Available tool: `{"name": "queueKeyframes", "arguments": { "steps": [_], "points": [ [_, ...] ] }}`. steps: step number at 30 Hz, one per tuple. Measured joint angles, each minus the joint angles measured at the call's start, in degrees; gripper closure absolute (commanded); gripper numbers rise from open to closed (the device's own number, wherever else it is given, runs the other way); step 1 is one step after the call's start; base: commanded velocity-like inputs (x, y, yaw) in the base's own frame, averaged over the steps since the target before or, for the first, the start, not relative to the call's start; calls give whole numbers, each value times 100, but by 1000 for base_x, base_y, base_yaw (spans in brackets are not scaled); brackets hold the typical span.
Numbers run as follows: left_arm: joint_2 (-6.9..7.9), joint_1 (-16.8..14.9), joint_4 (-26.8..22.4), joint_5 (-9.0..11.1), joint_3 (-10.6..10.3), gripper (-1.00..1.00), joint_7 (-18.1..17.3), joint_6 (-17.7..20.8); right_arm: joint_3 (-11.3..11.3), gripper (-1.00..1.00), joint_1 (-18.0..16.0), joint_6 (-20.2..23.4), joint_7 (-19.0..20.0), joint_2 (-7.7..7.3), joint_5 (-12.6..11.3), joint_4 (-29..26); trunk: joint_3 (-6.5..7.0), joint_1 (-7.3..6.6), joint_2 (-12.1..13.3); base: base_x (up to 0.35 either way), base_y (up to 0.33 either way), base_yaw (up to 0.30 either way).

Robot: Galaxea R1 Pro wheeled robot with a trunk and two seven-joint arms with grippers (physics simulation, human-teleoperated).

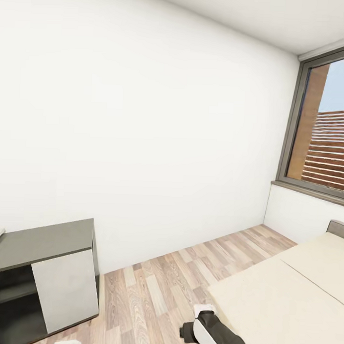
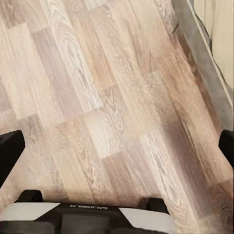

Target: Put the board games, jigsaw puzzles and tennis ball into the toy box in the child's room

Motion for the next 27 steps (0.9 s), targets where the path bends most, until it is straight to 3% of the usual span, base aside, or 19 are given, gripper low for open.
{"name": "queueKeyframes", "arguments": {
  "steps": [5, 11, 21, 27],
  "points": [
    [-36, 21, 149, -7, 0, -100, 5, -149, 88, -100, 20, -9, -2, 138, 12, 465, -45, 0, 0, 0, 0, 0],
    [-67, 115, 236, -11, -5, -100, 5, -341, 104, -100, 22, -39, -5, 179, 15, 844, -102, 0, 0, 0, 0, 0],
    [-56, 397, 244, -23, -8, -100, 6, -379, 104, -100, 70, -814, -7, 223, 19, 1655, -182, 0, -1, 0, 0, 0],
    [-58, 487, 243, -12, -8, -100, 6, -383, 212, -100, 99, -1019, -18, 228, 22, 2038, -186, 0, -1, 0, 0, 0]
  ]
}}
